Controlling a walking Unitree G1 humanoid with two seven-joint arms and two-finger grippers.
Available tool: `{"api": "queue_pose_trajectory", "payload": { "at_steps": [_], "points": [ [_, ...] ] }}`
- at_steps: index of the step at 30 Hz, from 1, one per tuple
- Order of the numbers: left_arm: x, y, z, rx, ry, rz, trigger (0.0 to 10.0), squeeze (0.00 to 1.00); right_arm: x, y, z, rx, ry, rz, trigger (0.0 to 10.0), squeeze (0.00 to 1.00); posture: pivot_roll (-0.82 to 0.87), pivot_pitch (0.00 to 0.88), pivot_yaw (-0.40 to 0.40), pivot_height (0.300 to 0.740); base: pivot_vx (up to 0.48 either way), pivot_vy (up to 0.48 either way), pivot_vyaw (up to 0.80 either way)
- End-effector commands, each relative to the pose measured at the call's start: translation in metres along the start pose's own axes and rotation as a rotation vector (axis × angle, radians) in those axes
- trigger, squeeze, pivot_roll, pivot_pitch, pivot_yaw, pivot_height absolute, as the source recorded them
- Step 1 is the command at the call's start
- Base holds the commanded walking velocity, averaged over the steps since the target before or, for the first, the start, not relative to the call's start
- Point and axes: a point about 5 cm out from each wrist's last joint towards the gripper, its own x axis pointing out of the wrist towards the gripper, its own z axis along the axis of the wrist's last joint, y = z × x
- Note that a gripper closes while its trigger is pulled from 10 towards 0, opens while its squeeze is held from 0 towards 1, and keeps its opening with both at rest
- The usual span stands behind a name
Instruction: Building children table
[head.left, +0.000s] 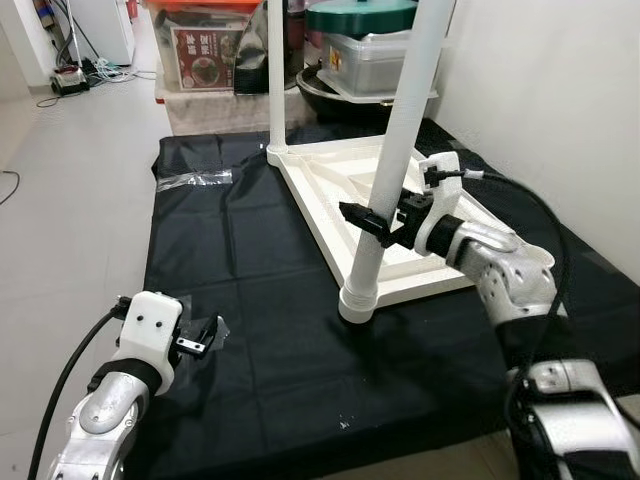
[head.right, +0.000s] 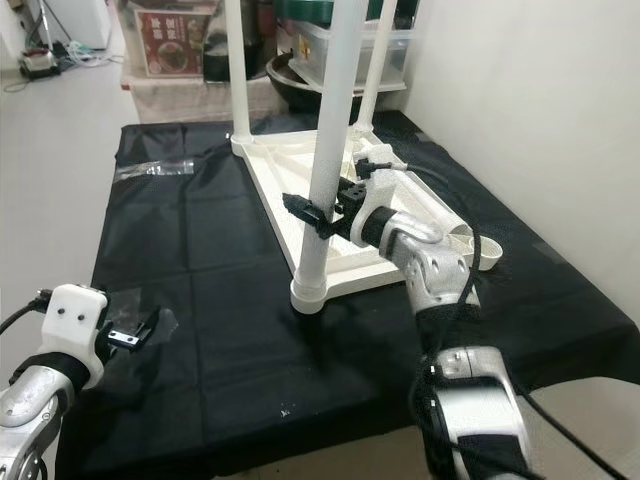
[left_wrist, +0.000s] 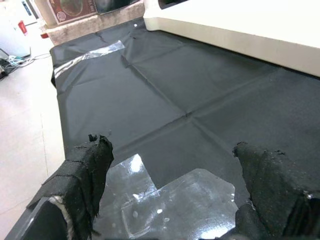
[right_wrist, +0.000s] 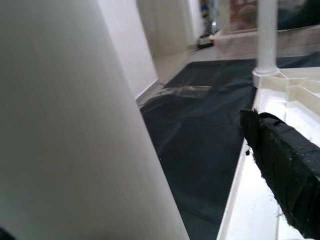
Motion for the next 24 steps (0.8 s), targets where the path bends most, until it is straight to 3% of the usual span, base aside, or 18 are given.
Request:
{"api": "queue_pose_trajectory", "payload": {
  "at_steps": [1,2,3,4,10,12,13,15,17,18,19,20,21,22,23,24],
  "points": [
    [0.000,-0.002,-0.003,0.017,0.008,-0.012,10.0,0.00,-0.003,-0.004,0.000,0.001,-0.012,0.007,10.0,0.00,0.04,0.000,-0.071,0.740,0.000,0.000,0.00],
    [0.000,-0.002,-0.003,0.016,0.006,-0.013,10.0,0.00,-0.002,-0.005,-0.002,0.005,-0.015,0.030,7.3,0.00,0.04,0.000,-0.071,0.740,0.000,0.000,0.00],
    [0.000,-0.003,-0.003,0.015,0.007,-0.014,10.0,0.00,-0.001,-0.005,-0.006,0.002,-0.001,0.049,2.5,0.00,0.04,0.000,-0.077,0.740,0.000,0.000,0.00],
    [0.000,-0.003,-0.004,0.014,0.008,-0.014,10.0,0.00,0.000,-0.005,-0.011,-0.002,0.010,0.068,0.0,0.00,0.04,0.000,-0.077,0.740,0.000,0.000,0.00],
    [-0.001,-0.003,-0.005,0.015,0.011,-0.015,10.0,0.00,0.000,-0.008,-0.019,0.013,0.024,0.078,0.0,0.00,0.05,0.000,-0.081,0.740,0.000,0.000,0.00],
    [-0.001,-0.002,-0.005,0.016,0.011,-0.015,10.0,0.00,0.000,-0.014,-0.023,0.019,0.033,0.026,0.0,0.00,0.05,0.000,-0.081,0.740,0.000,0.000,0.00],
    [-0.002,-0.001,-0.005,0.017,0.011,-0.014,10.0,0.00,-0.001,-0.021,-0.025,0.013,0.048,-0.085,0.0,0.00,0.05,0.000,-0.083,0.740,0.000,0.000,0.00],
    [-0.002,-0.001,-0.005,0.017,0.011,-0.014,10.0,0.00,-0.001,-0.021,-0.025,0.013,0.048,-0.085,0.0,0.00,0.05,0.000,-0.083,0.740,0.000,0.000,0.00],
    [-0.002,-0.001,-0.005,0.017,0.010,-0.012,10.0,0.00,-0.001,-0.028,-0.028,0.016,0.050,-0.220,0.0,0.00,0.05,0.000,-0.091,0.740,0.000,0.000,0.00],
    [-0.002,-0.001,-0.005,0.017,0.010,-0.012,10.0,0.00,-0.001,-0.028,-0.028,0.016,0.050,-0.220,0.0,0.00,0.05,0.000,-0.091,0.740,0.000,0.000,0.00],
    [-0.003,-0.001,-0.005,0.017,0.010,-0.011,10.0,0.00,-0.001,-0.031,-0.028,0.036,0.030,-0.317,0.0,0.00,0.05,0.000,-0.092,0.740,0.000,0.000,0.00],
    [-0.003,-0.001,-0.005,0.017,0.010,-0.011,10.0,0.00,-0.001,-0.031,-0.028,0.036,0.030,-0.317,0.0,0.00,0.05,0.000,-0.092,0.740,0.000,0.000,0.00],
    [-0.004,-0.001,-0.005,0.016,0.010,-0.009,10.0,0.00,-0.002,-0.035,-0.033,0.078,0.038,-0.470,0.0,0.00,0.06,0.000,-0.093,0.740,0.000,0.000,0.00],
    [-0.004,-0.001,-0.005,0.016,0.010,-0.009,10.0,0.00,-0.002,-0.035,-0.033,0.078,0.038,-0.470,0.0,0.00,0.06,0.000,-0.093,0.740,0.000,0.000,0.00],
    [-0.004,-0.001,-0.005,0.015,0.010,-0.007,10.0,0.00,-0.005,-0.033,-0.043,0.129,0.060,-0.656,0.0,0.00,0.05,0.000,-0.090,0.740,0.000,0.000,0.00],
    [-0.004,-0.001,-0.005,0.015,0.010,-0.007,10.0,0.00,-0.005,-0.033,-0.043,0.129,0.060,-0.656,0.0,0.00,0.05,0.000,-0.090,0.740,0.000,0.000,0.00]
  ]
}}
